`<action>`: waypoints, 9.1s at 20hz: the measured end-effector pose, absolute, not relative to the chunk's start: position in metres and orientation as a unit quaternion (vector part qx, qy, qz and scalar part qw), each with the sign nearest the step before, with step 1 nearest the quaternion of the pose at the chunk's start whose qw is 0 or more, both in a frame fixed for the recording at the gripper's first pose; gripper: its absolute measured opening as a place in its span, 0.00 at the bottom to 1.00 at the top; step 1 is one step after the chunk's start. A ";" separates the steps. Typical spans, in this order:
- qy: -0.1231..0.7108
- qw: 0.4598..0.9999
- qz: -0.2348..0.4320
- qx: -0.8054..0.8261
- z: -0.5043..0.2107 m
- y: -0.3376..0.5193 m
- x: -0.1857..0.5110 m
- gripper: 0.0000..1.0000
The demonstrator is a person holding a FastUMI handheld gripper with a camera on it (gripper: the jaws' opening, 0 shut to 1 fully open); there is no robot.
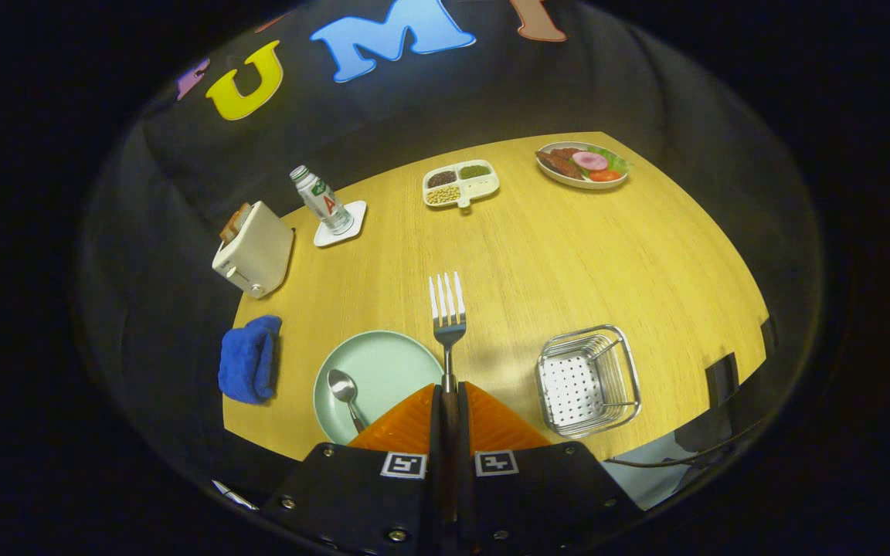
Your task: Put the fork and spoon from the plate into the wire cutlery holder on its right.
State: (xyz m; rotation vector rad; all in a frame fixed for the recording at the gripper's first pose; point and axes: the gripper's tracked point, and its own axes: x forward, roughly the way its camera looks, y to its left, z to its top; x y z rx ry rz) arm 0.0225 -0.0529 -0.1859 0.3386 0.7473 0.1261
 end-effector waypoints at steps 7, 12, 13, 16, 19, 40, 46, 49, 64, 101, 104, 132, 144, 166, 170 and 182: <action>0.437 0.889 -0.012 0.140 -0.224 -0.122 -0.029 0.09; 0.486 0.863 -0.028 0.135 -0.243 -0.137 -0.057 0.09; 0.492 0.859 -0.029 0.139 -0.245 -0.137 -0.059 0.09; 0.503 0.851 -0.028 0.146 -0.248 -0.136 -0.055 0.09; 0.516 0.845 -0.024 0.143 -0.248 -0.135 -0.051 0.09; 0.431 0.893 -0.079 0.107 -0.196 -0.171 -0.031 0.25; 0.350 0.931 -0.077 0.073 -0.147 -0.162 -0.018 0.25; 0.299 0.951 -0.045 0.060 -0.114 -0.134 -0.008 0.25; 0.312 0.938 0.150 0.004 -0.149 0.040 0.008 0.25; 0.488 0.833 0.260 -0.031 -0.313 0.114 0.001 0.06; 0.490 0.830 0.265 0.026 -0.302 0.117 -0.001 0.06; 0.491 0.839 0.000 0.235 -0.229 -0.111 -0.061 0.06; 0.535 0.802 -0.014 0.264 -0.229 -0.109 -0.057 0.13; 0.492 0.826 -0.013 0.275 -0.198 -0.090 -0.092 0.36; 0.464 0.844 0.004 0.269 -0.186 -0.082 -0.078 0.36; 0.111 0.982 -0.020 0.154 -0.024 -0.111 -0.013 0.35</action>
